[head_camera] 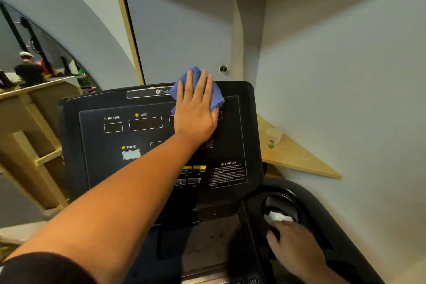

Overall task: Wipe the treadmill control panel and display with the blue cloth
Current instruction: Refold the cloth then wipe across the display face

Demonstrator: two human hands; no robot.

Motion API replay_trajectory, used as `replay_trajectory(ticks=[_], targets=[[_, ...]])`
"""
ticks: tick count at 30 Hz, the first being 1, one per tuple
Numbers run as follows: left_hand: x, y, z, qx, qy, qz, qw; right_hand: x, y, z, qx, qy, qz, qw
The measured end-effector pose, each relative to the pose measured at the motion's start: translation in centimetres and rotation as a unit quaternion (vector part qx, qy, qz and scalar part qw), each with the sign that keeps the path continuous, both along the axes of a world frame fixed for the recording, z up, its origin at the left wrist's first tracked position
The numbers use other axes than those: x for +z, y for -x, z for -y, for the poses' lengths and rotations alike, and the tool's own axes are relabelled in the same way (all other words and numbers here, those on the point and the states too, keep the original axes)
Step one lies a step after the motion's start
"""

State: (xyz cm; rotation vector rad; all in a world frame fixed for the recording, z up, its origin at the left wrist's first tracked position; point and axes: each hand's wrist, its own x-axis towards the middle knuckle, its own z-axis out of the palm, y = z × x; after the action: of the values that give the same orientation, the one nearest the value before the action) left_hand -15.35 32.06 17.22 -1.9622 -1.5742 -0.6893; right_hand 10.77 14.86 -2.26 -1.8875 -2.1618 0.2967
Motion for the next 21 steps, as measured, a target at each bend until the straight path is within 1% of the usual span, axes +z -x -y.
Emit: replay_trajectory(ticks=[1, 3, 5, 6, 8, 9, 10, 11, 13, 14, 15, 16, 17, 18, 19, 20, 21], targets=[[-0.3, -1.2, 0.0, -0.025, 0.010, -0.023, 0.999, -0.1, 0.0, 0.0, 0.001, -0.001, 0.000, 1.000], [-1.7, -3.3, 0.3, -0.096, 0.036, -0.126, 0.987, -0.4, -0.1, -0.2, 0.002, 0.001, 0.000, 1.000], [-3.0, -4.1, 0.8, -0.168, 0.062, -0.237, 0.955, -0.5, -0.2, -0.3, -0.002, 0.008, 0.001, 1.000], [-3.2, -3.7, 0.7, -0.201, 0.074, -0.279, 0.936, -0.5, -0.2, -0.5, -0.005, 0.014, 0.002, 1.000], [-2.4, -2.2, 0.1, -0.246, 0.082, -0.332, 0.907, -0.7, -0.1, -0.6, -0.008, 0.024, 0.001, 1.000], [-1.8, -1.5, -0.4, -0.248, 0.075, -0.338, 0.905, -0.7, -0.1, -0.7, -0.009, 0.026, -0.001, 1.000], [-1.0, -1.2, -0.8, -0.229, 0.059, -0.318, 0.918, -0.7, -0.2, -0.8, -0.011, 0.028, -0.001, 1.000], [-0.4, -1.2, -1.3, -0.193, 0.036, -0.274, 0.941, -0.8, -0.3, -0.9, -0.014, 0.026, -0.002, 1.000], [0.2, -2.8, -1.4, -0.104, 0.004, -0.144, 0.984, -1.0, -0.4, -0.9, -0.013, 0.013, -0.004, 1.000], [0.0, -4.3, -1.1, -0.076, 0.002, -0.087, 0.993, -1.1, -0.4, -0.8, -0.009, 0.004, -0.004, 1.000], [-0.7, -5.6, -0.6, -0.072, 0.012, -0.064, 0.995, -1.2, -0.4, -0.7, -0.006, -0.002, -0.004, 1.000], [-1.8, -6.8, -0.2, -0.091, 0.027, -0.091, 0.991, -1.2, -0.4, -0.6, -0.006, -0.006, -0.006, 1.000], [-3.2, -7.6, 0.3, -0.128, 0.044, -0.154, 0.979, -1.2, -0.4, -0.5, -0.008, -0.011, -0.008, 1.000], [-4.5, -8.0, 0.7, -0.169, 0.062, -0.222, 0.958, -1.3, -0.5, -0.5, -0.011, -0.013, -0.012, 1.000], [-5.6, -8.1, 1.1, -0.200, 0.075, -0.267, 0.940, -1.3, -0.5, -0.5, -0.013, -0.013, -0.015, 1.000], [-6.4, -7.9, 1.2, -0.213, 0.082, -0.283, 0.931, -1.4, -0.5, -0.5, -0.014, -0.011, -0.015, 1.000], [-6.9, -7.6, 1.2, -0.213, 0.079, -0.278, 0.933, -1.3, -0.4, -0.5, -0.015, -0.010, -0.015, 1.000]])
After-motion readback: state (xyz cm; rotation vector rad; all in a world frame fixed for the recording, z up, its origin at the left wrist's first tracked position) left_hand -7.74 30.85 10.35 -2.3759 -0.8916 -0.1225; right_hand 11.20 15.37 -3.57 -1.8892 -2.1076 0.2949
